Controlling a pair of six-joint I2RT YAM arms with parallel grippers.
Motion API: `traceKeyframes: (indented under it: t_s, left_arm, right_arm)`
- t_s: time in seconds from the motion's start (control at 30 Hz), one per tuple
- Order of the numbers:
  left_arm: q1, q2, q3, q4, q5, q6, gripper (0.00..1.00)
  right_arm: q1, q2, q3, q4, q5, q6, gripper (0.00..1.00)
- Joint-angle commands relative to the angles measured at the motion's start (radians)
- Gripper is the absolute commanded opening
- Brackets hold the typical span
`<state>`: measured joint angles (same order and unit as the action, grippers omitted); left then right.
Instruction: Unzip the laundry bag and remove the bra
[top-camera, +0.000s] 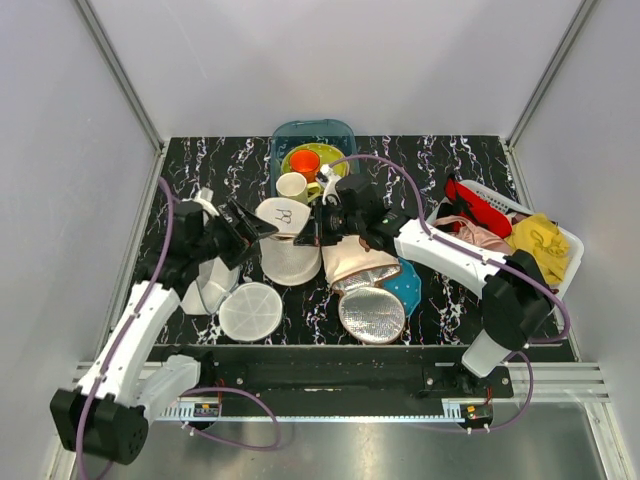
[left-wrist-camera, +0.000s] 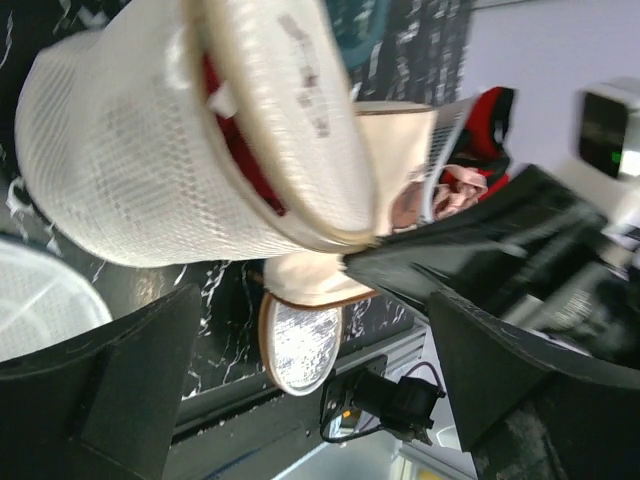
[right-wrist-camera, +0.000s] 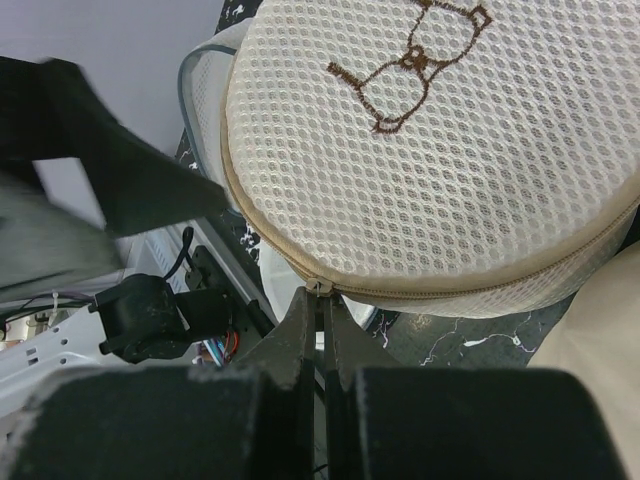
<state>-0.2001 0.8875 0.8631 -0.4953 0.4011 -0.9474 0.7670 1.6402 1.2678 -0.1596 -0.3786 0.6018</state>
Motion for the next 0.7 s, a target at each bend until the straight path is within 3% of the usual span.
traceKeyframes:
  t_s: [0.0,0.27,0.37,0.4,0.43,0.47,0.67]
  left_arm:
    - [-0.015,0.04,-0.029,0.139,0.018,-0.062,0.98]
    - [-0.019,0.163,-0.038,0.271,0.064,-0.073,0.98]
    - [-0.018,0.226,-0.01,0.284,0.085,-0.053,0.62]
    - [-0.018,0.243,0.013,0.276,0.088,-0.045,0.42]
    - [-0.016,0.248,0.031,0.265,0.087,-0.025,0.07]
    - [-0.01,0.251,0.049,0.249,0.084,-0.01,0.0]
    - [0.154,0.183,0.145,0.121,0.085,0.108,0.0]
  right_arm:
    - [0.005,0.009,0.053,0.031,-0.008,0.004,0.0]
    - [0.003,0.03,0.076,0.005,-0.003,-0.002,0.0]
    - [0.005,0.02,0.067,-0.003,0.016,-0.01,0.0]
    - [0.005,0.009,0.065,-0.011,0.026,-0.017,0.0]
    - [0.002,0.003,0.053,-0.018,0.036,-0.023,0.0]
    - [0.002,-0.005,0.041,-0.03,0.058,-0.037,0.0]
    - [-0.061,-0.101,-0.134,-0.04,0.072,-0.063,0.0]
